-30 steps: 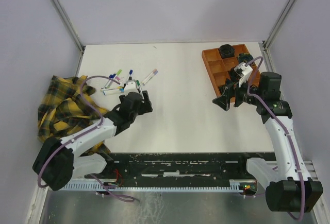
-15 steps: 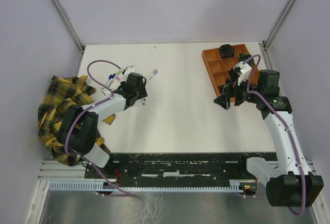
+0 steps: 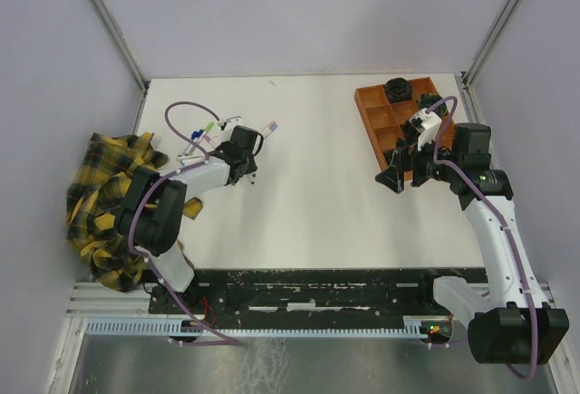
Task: Open the pen caps
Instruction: Pick up the pen from the center of the board.
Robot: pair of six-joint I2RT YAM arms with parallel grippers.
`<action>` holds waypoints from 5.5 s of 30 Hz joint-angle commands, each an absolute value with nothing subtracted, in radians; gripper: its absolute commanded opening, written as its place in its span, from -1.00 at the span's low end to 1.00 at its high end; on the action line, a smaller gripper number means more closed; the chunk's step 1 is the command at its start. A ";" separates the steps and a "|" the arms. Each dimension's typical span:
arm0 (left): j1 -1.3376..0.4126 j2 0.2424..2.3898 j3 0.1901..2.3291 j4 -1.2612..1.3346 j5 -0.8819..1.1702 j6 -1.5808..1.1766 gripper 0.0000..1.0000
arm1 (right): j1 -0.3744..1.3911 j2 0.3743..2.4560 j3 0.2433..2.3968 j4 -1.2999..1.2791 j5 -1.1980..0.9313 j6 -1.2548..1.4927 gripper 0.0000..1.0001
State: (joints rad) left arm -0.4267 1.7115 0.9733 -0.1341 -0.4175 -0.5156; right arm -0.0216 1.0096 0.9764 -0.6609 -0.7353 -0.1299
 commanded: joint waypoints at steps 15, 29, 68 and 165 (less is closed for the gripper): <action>-0.412 1.794 1.039 -0.130 -0.439 -0.467 -0.34 | -0.016 0.987 1.008 -0.631 -0.744 -0.141 0.99; -0.403 1.820 1.051 -0.142 -0.410 -0.462 -0.36 | -0.015 0.979 1.005 -0.625 -0.753 -0.140 0.99; -0.410 1.676 0.979 -0.167 -0.429 -0.452 -0.95 | -0.016 0.969 0.982 -0.578 -0.865 -0.079 0.99; -1.070 1.191 0.480 1.065 -0.271 -0.672 0.44 | 0.348 1.005 0.882 -0.315 -1.130 0.073 -1.00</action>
State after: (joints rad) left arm -1.0916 1.3418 0.4515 1.3327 -0.2874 -0.6994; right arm 0.3462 1.0138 0.8082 -0.1455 -1.0836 0.2741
